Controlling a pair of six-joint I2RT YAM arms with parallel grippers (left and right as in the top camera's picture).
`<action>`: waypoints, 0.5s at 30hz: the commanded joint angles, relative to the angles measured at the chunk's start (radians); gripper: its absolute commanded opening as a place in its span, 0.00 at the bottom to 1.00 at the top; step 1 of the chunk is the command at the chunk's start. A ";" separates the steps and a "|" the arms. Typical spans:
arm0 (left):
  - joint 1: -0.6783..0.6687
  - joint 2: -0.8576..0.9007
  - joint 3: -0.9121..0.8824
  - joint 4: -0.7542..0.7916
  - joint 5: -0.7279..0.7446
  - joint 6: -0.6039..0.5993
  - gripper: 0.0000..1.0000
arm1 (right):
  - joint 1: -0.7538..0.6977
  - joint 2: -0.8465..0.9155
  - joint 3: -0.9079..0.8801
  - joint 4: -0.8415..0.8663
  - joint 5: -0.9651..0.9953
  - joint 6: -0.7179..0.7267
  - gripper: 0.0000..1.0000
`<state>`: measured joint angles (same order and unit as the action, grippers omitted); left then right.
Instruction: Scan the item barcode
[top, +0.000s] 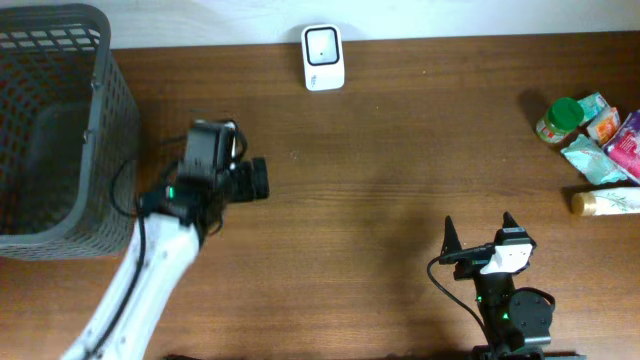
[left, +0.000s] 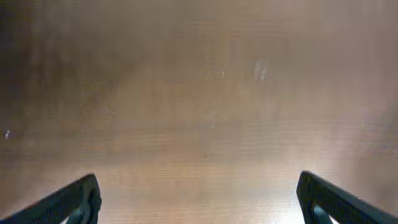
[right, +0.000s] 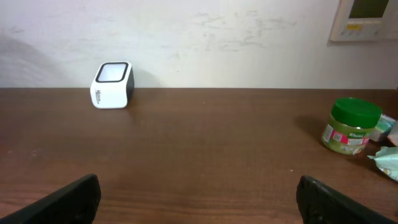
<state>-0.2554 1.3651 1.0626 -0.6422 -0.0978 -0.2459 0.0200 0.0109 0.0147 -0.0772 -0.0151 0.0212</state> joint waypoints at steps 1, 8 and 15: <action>-0.003 -0.204 -0.238 0.066 -0.014 0.143 0.99 | -0.006 -0.008 -0.009 -0.002 0.008 -0.005 0.99; -0.004 -0.637 -0.533 0.067 -0.011 0.142 0.99 | -0.006 -0.008 -0.009 -0.002 0.008 -0.005 0.99; -0.004 -0.889 -0.735 0.307 0.016 0.143 0.99 | -0.006 -0.008 -0.009 -0.002 0.008 -0.005 0.99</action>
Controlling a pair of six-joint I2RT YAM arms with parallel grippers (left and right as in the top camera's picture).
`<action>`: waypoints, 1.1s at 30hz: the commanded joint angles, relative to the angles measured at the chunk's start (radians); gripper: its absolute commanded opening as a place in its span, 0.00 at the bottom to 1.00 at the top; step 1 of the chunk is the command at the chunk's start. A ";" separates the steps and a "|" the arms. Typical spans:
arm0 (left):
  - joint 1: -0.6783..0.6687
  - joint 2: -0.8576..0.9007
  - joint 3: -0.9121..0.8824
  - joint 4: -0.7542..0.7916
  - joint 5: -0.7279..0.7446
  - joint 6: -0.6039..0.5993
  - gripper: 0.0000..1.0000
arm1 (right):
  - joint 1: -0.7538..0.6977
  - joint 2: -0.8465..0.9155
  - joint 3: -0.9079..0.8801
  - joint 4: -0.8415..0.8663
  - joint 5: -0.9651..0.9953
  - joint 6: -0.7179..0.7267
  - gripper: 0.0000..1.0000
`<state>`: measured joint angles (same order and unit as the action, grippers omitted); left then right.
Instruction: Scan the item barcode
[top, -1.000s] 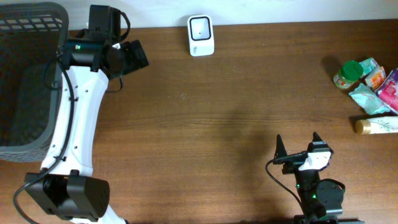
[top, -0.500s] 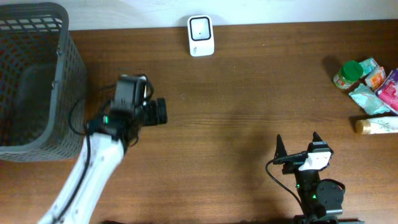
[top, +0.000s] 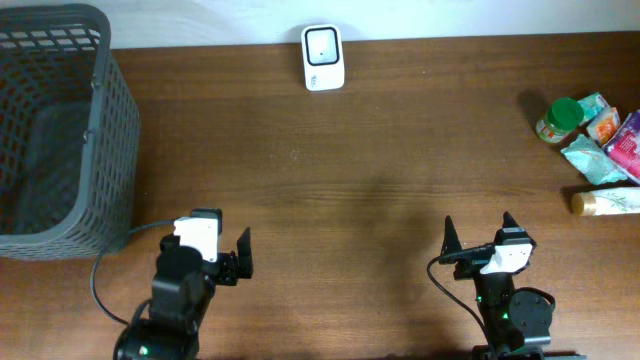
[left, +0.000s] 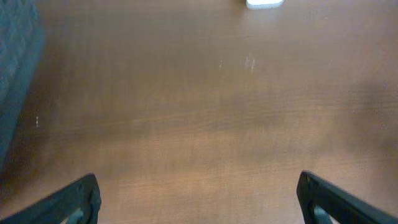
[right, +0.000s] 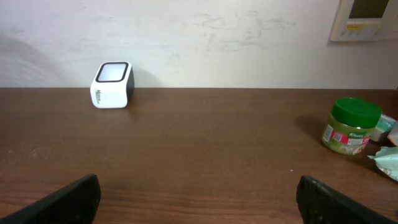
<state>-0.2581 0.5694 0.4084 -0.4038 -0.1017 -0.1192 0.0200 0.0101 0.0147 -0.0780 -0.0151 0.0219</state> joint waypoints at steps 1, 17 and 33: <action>-0.001 -0.126 -0.113 0.093 0.027 0.016 0.99 | -0.006 -0.007 -0.009 -0.001 0.008 -0.006 0.99; 0.190 -0.565 -0.401 0.356 0.147 0.016 0.99 | -0.006 -0.007 -0.009 -0.001 0.009 -0.006 0.99; 0.239 -0.565 -0.400 0.322 0.119 0.198 0.99 | -0.006 -0.007 -0.009 -0.001 0.008 -0.006 0.99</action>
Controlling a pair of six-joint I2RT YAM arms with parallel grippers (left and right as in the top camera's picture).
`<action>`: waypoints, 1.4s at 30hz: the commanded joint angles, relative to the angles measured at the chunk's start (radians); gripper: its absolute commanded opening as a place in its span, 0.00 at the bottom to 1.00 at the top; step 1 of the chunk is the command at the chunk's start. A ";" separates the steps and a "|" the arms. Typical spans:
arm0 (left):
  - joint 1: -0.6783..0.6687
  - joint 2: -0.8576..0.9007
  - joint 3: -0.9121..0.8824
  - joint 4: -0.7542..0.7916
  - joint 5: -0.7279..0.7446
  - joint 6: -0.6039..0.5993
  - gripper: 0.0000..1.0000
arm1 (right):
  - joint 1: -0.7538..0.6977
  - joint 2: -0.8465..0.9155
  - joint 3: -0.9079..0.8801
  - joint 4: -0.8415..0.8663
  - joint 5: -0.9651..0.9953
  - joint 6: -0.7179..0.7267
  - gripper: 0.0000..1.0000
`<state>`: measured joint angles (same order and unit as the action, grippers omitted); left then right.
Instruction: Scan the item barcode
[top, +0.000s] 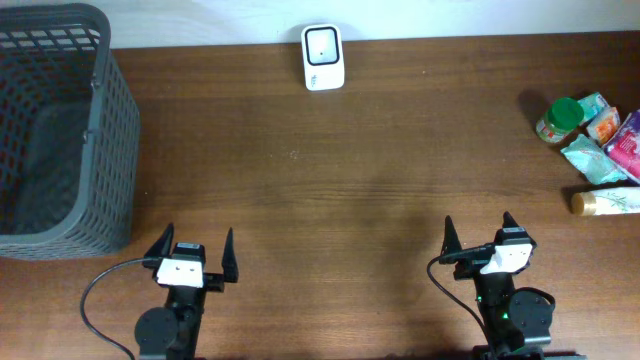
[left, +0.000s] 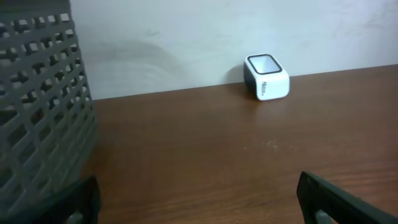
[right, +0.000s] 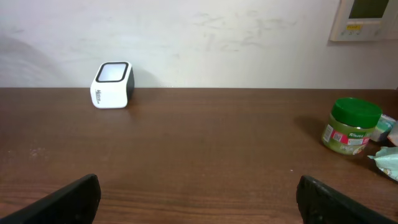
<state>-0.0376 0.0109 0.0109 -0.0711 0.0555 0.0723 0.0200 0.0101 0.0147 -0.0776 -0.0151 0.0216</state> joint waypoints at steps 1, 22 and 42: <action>0.045 -0.007 -0.003 -0.012 -0.060 -0.075 0.99 | -0.006 -0.007 -0.009 -0.002 0.009 -0.006 0.99; 0.037 -0.007 -0.003 -0.013 -0.070 -0.087 0.99 | -0.006 -0.007 -0.009 -0.002 0.009 -0.006 0.99; 0.071 -0.007 -0.003 -0.013 -0.053 -0.094 0.99 | -0.006 -0.007 -0.009 -0.002 0.008 -0.006 0.99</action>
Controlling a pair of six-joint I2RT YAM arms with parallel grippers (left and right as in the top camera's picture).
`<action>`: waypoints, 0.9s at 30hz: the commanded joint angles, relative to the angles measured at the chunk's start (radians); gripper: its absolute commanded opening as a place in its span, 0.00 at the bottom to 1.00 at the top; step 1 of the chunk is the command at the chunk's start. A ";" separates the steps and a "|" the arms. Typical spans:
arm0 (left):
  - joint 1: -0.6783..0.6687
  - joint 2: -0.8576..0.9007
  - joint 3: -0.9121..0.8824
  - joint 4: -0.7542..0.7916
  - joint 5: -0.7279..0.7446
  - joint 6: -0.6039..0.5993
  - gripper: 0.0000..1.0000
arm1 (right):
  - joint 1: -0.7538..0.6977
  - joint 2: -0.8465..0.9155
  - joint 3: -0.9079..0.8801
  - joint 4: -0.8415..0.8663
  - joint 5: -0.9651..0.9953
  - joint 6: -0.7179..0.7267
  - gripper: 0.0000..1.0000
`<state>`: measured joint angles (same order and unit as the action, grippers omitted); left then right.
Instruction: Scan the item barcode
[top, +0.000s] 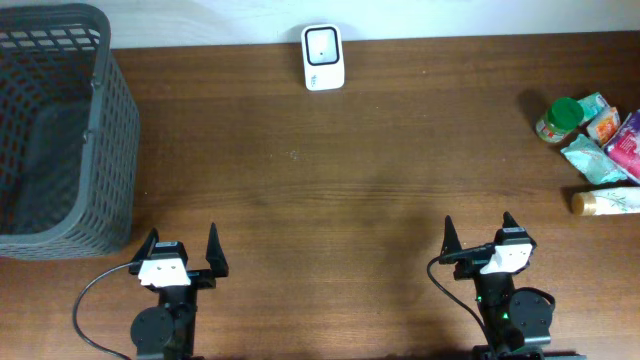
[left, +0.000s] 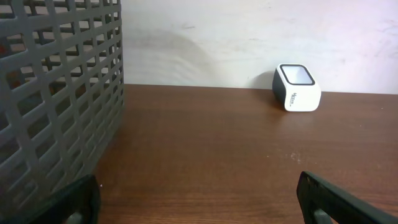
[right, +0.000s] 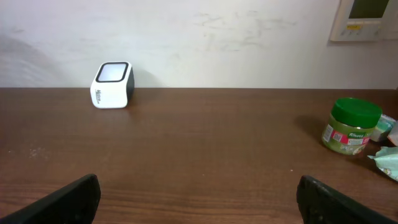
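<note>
The white barcode scanner (top: 323, 57) stands at the table's far edge, also seen as a white box (left: 296, 88) in the left wrist view and a white box (right: 112, 84) in the right wrist view. Grocery items lie at the far right: a green-lidded jar (top: 558, 119), several packets (top: 605, 135) and a tube (top: 604, 202). The jar (right: 351, 127) also shows in the right wrist view. My left gripper (top: 180, 253) sits open at the front left, holding nothing. My right gripper (top: 480, 238) sits open at the front right, holding nothing.
A grey mesh basket (top: 55, 130) stands at the far left, its wall (left: 56, 99) close beside my left gripper. A wall panel (right: 367, 18) hangs behind the table at upper right.
My left gripper has shifted a little to the left and nearer the basket, still open. The right arm and the items have not moved.
My left arm was stretched out beside the basket, gripper open, facing down at the table. Then it was drawn back toward the front edge. Then it rested at the front left facing the scanner, and now sits slightly further left. My right arm stayed still throughout.
</note>
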<state>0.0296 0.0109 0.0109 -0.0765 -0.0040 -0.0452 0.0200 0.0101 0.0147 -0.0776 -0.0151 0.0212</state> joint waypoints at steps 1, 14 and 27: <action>0.003 -0.007 -0.003 -0.008 0.008 0.024 0.99 | -0.006 -0.007 -0.009 -0.002 0.008 -0.005 0.99; -0.018 -0.007 -0.003 -0.008 0.007 0.061 0.99 | -0.006 -0.007 -0.009 -0.002 0.008 -0.005 0.99; -0.018 -0.007 -0.003 -0.006 0.008 0.060 0.99 | -0.006 -0.007 -0.009 -0.002 0.009 -0.005 0.99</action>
<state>0.0158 0.0109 0.0109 -0.0761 -0.0036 0.0002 0.0200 0.0101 0.0147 -0.0776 -0.0151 0.0216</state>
